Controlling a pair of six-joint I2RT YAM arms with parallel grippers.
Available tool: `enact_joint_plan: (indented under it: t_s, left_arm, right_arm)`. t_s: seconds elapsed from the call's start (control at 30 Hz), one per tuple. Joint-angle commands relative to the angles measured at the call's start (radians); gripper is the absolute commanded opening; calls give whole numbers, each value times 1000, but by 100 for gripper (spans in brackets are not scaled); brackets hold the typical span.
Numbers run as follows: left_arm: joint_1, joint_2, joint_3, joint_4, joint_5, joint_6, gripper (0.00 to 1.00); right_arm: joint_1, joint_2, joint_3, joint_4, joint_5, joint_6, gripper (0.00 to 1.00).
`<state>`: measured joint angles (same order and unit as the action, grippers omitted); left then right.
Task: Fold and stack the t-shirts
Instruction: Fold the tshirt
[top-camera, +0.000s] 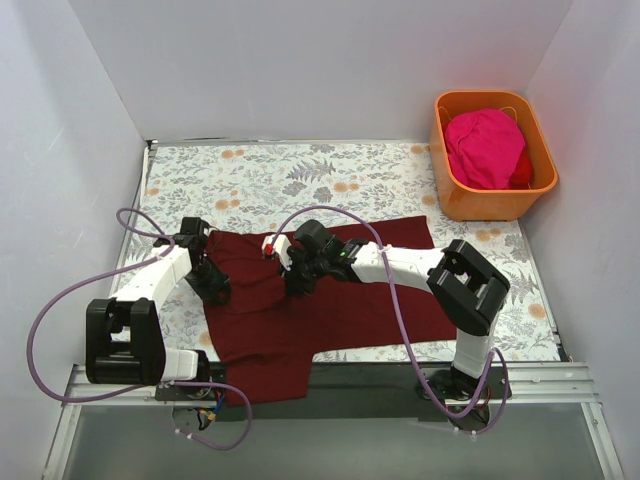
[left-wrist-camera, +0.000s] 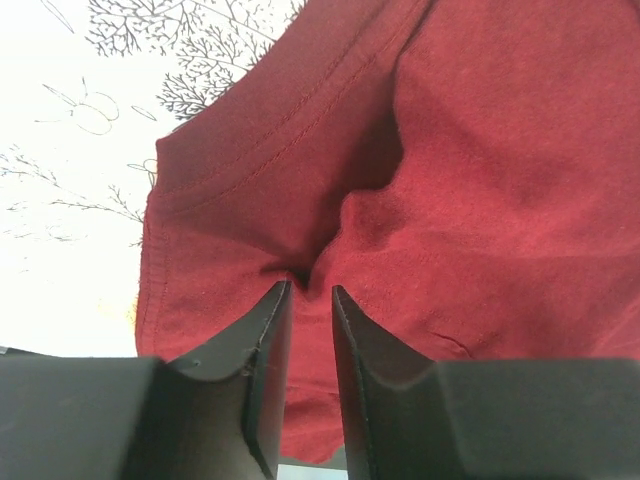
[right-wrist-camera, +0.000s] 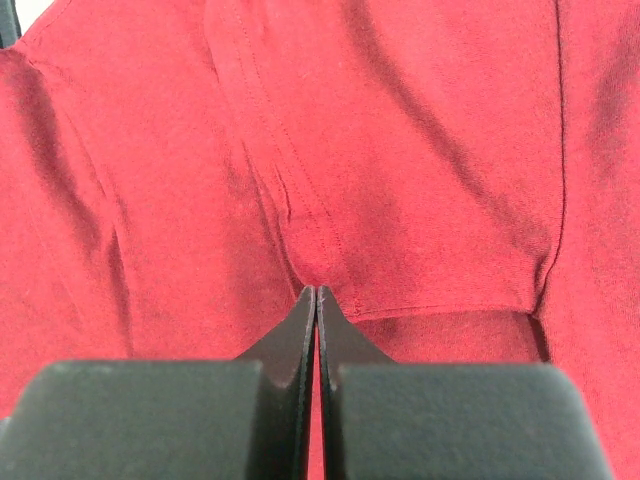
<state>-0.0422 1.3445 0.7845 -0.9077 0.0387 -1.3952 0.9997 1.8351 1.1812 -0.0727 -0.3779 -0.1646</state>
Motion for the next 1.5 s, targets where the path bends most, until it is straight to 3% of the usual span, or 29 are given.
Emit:
enact_joint_plan:
  t_s: [0.0, 0.3, 0.53, 0.6, 0.77, 1.37, 1.4, 1.47]
  left_arm:
    - [2, -10, -19, 23, 26, 1, 23]
    - [2, -5, -47, 49, 36, 1, 24]
    - [2, -18, -30, 21, 38, -5, 1]
    - [2, -28, -10, -13, 29, -4, 0]
    - [2, -50, 35, -71, 10, -5, 0]
    - [2, -123, -71, -73, 62, -62, 0]
    - [2, -126, -77, -68, 66, -67, 0]
    - [2, -134, -90, -62, 75, -70, 7]
  right_arm:
    - [2, -7, 5, 21, -26, -15, 1]
    - [0, -7, -3, 22, -30, -16, 1]
    - [-3, -16, -6, 21, -26, -19, 1]
    - [-3, -22, -9, 22, -23, -18, 1]
    - [-3, -34, -17, 14, -19, -19, 1]
    - [-13, 3, -8, -41, -13, -42, 1]
    - [-13, 6, -5, -47, -18, -46, 3]
    - [-15, 3, 6, -71, -16, -47, 16]
